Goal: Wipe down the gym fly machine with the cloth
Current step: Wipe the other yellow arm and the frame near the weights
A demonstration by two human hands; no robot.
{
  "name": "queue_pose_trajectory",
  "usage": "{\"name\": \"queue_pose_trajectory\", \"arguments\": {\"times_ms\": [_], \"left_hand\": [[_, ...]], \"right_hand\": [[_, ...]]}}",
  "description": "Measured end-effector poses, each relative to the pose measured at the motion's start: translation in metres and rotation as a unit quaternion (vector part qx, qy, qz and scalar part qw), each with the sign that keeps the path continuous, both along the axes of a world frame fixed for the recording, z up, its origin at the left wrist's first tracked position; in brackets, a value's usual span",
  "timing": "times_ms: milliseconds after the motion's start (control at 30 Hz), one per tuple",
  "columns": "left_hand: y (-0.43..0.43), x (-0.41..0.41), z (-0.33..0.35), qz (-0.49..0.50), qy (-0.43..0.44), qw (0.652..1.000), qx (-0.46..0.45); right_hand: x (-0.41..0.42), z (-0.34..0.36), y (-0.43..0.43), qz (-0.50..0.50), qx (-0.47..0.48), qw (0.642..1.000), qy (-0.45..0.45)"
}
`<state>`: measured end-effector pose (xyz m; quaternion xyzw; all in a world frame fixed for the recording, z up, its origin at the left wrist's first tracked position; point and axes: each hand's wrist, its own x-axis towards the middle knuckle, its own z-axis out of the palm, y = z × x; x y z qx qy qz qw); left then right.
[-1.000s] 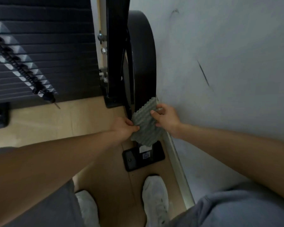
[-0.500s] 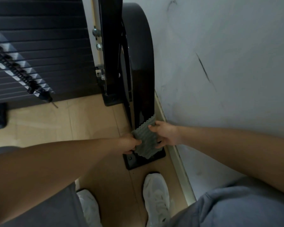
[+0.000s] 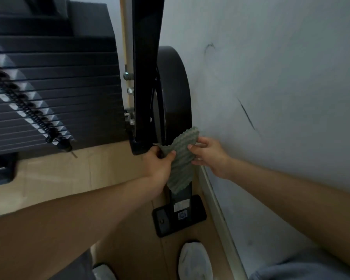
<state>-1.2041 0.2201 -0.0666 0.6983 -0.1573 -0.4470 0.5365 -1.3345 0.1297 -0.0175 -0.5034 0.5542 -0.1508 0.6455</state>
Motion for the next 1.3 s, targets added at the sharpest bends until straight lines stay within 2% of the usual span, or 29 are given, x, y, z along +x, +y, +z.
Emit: {"name": "queue_pose_trajectory", "arguments": {"times_ms": [200,500,567,633,767,867,967,1167,1300], "left_hand": [[-0.022,0.016,0.024,0.038,-0.027,0.998,-0.049],[-0.041,0.045,0.073,0.035,-0.178,0.976,-0.122],[-0.043,0.051,0.088,0.041,-0.159,0.974,-0.157],[-0.044,0.057,0.107,0.031,-0.1,0.972,-0.21],[-0.037,0.074,0.134,-0.067,-0.029,0.958,-0.276],[-0.029,0.087,0.147,-0.131,0.012,0.954,-0.268],[-0.022,0.099,0.155,-0.142,0.063,0.954,-0.256],[-0.006,0.113,0.15,-0.178,0.023,0.958,-0.222],[-0.002,0.112,0.145,-0.202,-0.006,0.964,-0.176]], "right_hand": [[0.02,0.021,-0.016,-0.02,-0.063,0.997,-0.025],[0.052,0.058,-0.038,-0.056,-0.178,0.981,-0.047],[0.059,0.072,-0.042,-0.072,-0.22,0.972,-0.049],[0.065,0.088,-0.044,-0.081,-0.243,0.964,-0.069],[0.076,0.12,-0.036,-0.019,-0.177,0.976,-0.121],[0.083,0.137,-0.026,0.031,-0.121,0.98,-0.153],[0.085,0.147,-0.019,0.04,-0.068,0.976,-0.203],[0.083,0.139,-0.017,0.123,-0.012,0.964,-0.234],[0.079,0.128,-0.019,0.177,-0.01,0.957,-0.23]]}}
